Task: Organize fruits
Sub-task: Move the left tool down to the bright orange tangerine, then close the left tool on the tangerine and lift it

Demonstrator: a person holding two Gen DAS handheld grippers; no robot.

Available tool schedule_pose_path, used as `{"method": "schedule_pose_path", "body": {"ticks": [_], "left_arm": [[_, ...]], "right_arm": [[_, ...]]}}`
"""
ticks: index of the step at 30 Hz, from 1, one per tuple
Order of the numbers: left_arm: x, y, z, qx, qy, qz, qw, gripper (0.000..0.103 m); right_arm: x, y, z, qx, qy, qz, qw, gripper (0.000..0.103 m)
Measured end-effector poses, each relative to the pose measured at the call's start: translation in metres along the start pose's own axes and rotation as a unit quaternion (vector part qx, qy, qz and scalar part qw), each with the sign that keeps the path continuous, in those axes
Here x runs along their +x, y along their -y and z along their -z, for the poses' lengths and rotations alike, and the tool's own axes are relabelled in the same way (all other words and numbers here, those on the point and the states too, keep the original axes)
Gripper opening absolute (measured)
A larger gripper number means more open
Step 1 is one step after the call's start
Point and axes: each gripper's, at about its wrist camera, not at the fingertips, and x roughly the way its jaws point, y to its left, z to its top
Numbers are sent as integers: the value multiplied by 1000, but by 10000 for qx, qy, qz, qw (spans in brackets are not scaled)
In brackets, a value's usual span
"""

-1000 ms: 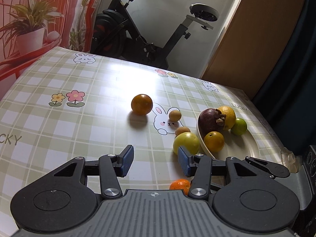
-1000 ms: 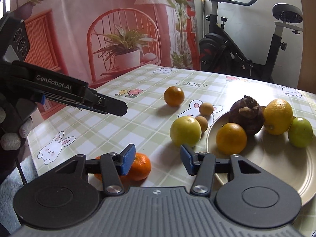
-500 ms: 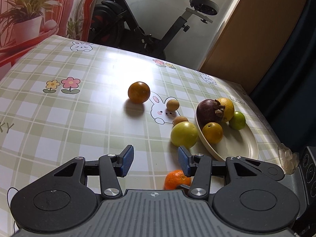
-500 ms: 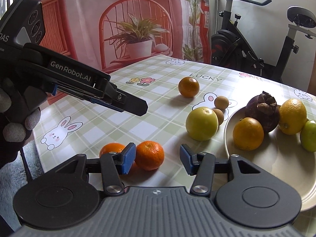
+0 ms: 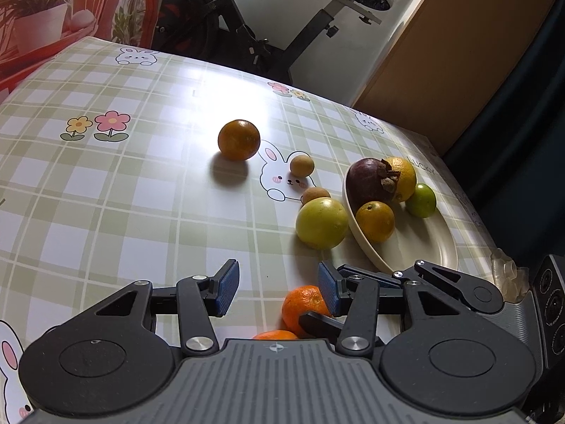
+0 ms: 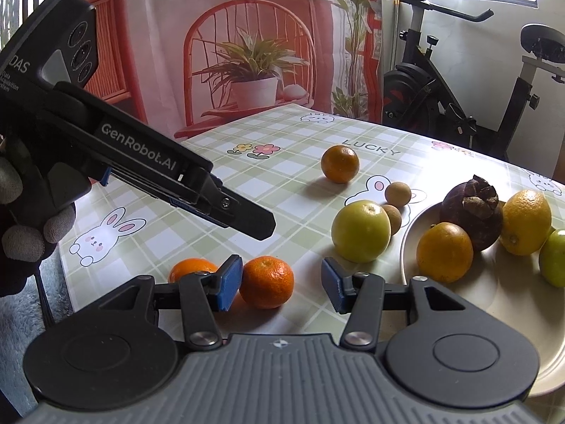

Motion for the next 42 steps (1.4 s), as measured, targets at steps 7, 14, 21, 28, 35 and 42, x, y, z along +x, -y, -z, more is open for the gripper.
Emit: {"method": "schedule_pose_path", "body": {"ticks": [7, 14, 21, 28, 35, 42], "left_arm": [[6, 3, -2, -19, -84, 53, 9999, 51], [15, 13, 3, 158, -260, 116, 9995, 51], [26, 21, 7, 275, -410, 27, 9988, 47], [30, 30, 11, 461, -488, -13, 9977, 46], [29, 36, 15, 614, -453, -98, 9970, 40], [30, 41, 18, 733, -408, -179, 9963, 38]], "right_arm": [[-1, -1, 3, -41, 39, -56, 10000, 52], [6, -3, 6, -138, -97, -49, 9998, 48], [9, 3, 6, -2, -180, -104, 9998, 48], [9, 10, 6, 173, -245, -143, 9994, 48], [9, 5, 6, 64, -253, -128, 9996, 43], [7, 6, 8, 89, -220, -143, 9996, 41]]}}
